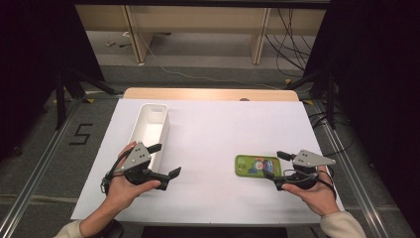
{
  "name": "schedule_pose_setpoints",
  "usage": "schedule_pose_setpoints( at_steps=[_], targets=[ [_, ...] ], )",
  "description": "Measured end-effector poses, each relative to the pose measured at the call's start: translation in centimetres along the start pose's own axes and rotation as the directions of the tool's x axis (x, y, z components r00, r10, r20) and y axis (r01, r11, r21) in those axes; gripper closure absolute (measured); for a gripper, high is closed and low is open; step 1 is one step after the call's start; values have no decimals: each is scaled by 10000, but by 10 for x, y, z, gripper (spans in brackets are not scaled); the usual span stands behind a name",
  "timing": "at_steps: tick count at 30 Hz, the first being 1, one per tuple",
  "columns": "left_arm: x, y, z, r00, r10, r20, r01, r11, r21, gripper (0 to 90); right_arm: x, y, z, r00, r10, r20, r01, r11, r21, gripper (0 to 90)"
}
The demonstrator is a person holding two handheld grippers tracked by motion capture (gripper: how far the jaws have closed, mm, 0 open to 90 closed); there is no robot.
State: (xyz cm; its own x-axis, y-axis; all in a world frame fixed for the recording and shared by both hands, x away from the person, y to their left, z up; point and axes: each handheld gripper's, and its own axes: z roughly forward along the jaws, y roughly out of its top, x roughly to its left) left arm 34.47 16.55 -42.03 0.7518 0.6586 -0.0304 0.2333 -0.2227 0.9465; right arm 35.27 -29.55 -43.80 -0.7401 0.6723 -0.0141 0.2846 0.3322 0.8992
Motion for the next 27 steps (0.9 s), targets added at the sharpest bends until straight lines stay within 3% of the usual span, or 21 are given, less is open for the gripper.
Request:
schedule_pose_setpoints(
  at_steps=[27],
  targets=[
    [0, 0, -2, 10000, 49, -5, -49, 10000, -16, 0, 2, 1, 0, 10000, -65, 20, 65, 10000, 27, 156]
  ],
)
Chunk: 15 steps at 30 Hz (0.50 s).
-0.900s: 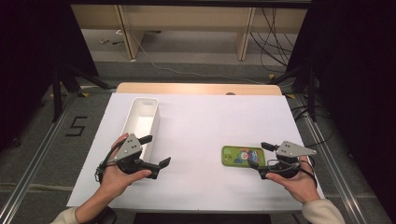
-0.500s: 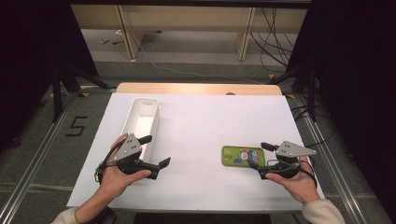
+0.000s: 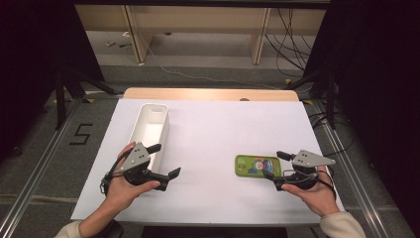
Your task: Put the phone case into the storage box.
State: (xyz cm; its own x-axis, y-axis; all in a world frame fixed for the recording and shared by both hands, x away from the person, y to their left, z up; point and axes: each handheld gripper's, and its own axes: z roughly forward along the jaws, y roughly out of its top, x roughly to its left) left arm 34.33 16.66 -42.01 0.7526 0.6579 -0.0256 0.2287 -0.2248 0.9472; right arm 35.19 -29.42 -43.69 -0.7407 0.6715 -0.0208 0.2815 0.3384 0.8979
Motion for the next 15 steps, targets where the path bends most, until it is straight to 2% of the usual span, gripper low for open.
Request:
schedule_pose_setpoints(
  at_steps=[15],
  targets=[
    [0, 0, 0, 10000, 11, -11, -11, 10000, 3, 0, 0, 0, 0, 10000, 0, -13, 0, 10000, 10, 156]
  ],
)
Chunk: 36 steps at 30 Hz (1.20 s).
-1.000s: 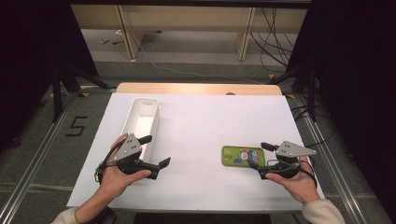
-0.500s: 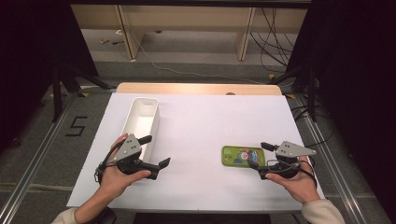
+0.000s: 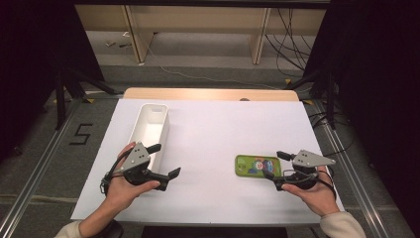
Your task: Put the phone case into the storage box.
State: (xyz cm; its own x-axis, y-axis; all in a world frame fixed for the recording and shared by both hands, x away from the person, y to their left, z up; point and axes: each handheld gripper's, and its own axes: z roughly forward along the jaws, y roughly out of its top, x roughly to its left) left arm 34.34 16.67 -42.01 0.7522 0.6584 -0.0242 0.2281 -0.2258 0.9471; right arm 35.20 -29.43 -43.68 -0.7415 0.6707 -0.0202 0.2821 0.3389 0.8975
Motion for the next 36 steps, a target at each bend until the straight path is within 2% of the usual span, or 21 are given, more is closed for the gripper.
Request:
schedule_pose_setpoints(
  at_steps=[4, 10, 17, 21, 23, 24, 25, 26, 28, 29, 30, 33, 35, 36],
  targets=[
    [0, 0, 0, 10000, -2, -3, 2, 10000, 7, 0, -2, 0, 1, 10000, -78, -43, 79, 9999, 101, 156],
    [0, 0, 0, 10000, -7, -14, 7, 10000, 12, 0, -6, 3, 7, 9984, -553, -115, 559, 9964, 631, 156],
    [0, 0, 0, 10000, -9, -8, 9, 10000, 10, 0, -12, 5, 18, 9969, -736, -275, 764, 9896, 1217, 156],
    [0, 0, 1, 10000, -4, -2, 4, 10000, 13, 0, -15, 6, 26, 9941, -992, -431, 1056, 9767, 1869, 150],
    [0, 0, 1, 10000, -6, -1, 6, 10000, 16, 0, -16, 6, 29, 9917, -1184, -502, 1267, 9665, 2232, 149],
    [0, 0, 1, 10000, -4, 3, 4, 10000, 18, 0, -16, 6, 29, 9917, -1184, -502, 1267, 9665, 2232, 149],
    [0, 0, 1, 10000, -4, -1, 4, 10000, 13, 0, -19, 8, 31, 9898, -1347, -460, 1420, 9569, 2532, 163],
    [0, 0, 1, 10000, -1, 0, 1, 10000, 14, 0, -21, 9, 32, 9902, -1335, -414, 1397, 9558, 2589, 190],
    [0, 0, 1, 10000, -10, 5, 10, 10000, -5, 0, -26, 11, 34, 9915, -1297, -130, 1284, 9548, 2681, 344],
    [0, 0, 1, 10000, -10, 5, 10, 10000, -5, 0, -26, 11, 34, 9915, -1297, -130, 1284, 9548, 2681, 344],
    [0, 0, 1, 10000, -26, 10, 26, 10000, -6, 0, -33, 14, 36, 9923, -1236, 4, 1189, 9558, 2687, 524],
    [0, 0, 1, 10000, -16, 7, 16, 10000, -6, 0, -44, 19, 40, 9950, -954, 286, 833, 9546, 2860, 732],
    [0, 0, 1, 10000, -16, 10, 16, 10000, -5, 0, -50, 21, 44, 9952, -804, 549, 596, 9493, 3086, 822],
    [0, 0, 1, 10000, -16, 10, 16, 10000, -5, 0, -50, 21, 44, 9952, -804, 549, 596, 9493, 3086, 822]
  ],
)
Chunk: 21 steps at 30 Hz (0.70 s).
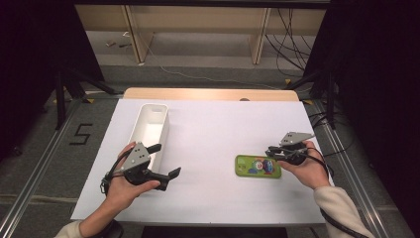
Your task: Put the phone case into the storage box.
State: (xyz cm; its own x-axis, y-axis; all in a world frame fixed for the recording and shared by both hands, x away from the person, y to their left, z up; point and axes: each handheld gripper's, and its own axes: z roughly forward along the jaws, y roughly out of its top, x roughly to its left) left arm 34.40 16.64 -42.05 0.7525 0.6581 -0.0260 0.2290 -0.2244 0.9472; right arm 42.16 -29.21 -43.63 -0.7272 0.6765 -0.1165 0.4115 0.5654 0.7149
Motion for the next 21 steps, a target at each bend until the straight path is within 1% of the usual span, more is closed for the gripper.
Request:
schedule_pose_setpoints(
  at_steps=[1, 2, 3, 6, 11, 12, 14, 20, 21],
  targets=[
    [0, 0, 0, 10000, -3, 0, 3, 10000, 14, 0, -5, 2, 3, 9995, 94, 293, -105, 9992, 379, 900],
    [0, 0, 0, 10000, -3, 0, 3, 10000, 14, 0, -5, 2, 3, 9995, 94, 293, -105, 9992, 379, 900],
    [0, 0, 0, 10000, -3, 2, 3, 10000, 13, 0, -8, 2, 8, 9980, 261, 568, -302, 9968, 733, 900],
    [0, 0, 0, 10000, 1, 10, -1, 10000, 1, 0, -13, 1, 15, 9948, 433, 923, -547, 9908, 1241, 900],
    [0, 0, 0, 10000, -27, 18, 27, 10000, 22, 0, -17, -1, 25, 9930, 731, 926, -880, 9818, 1685, 900],
    [0, 0, 0, 10000, -27, 18, 27, 10000, 22, 0, -17, -1, 25, 9930, 731, 926, -880, 9818, 1685, 900],
    [0, 0, 0, 10000, -31, 25, 31, 10000, 22, 0, -19, -2, 30, 9929, 844, 841, -995, 9756, 1955, 900],
    [0, 0, 1, 10000, -32, 28, 32, 10000, 34, 0, -19, -3, 34, 9932, 874, 774, -1024, 9705, 2183, 900],
    [0, 0, 1, 10000, -39, 33, 39, 10000, 30, 0, -20, -3, 35, 9937, 848, 732, -995, 9683, 2292, 900]
  ],
)
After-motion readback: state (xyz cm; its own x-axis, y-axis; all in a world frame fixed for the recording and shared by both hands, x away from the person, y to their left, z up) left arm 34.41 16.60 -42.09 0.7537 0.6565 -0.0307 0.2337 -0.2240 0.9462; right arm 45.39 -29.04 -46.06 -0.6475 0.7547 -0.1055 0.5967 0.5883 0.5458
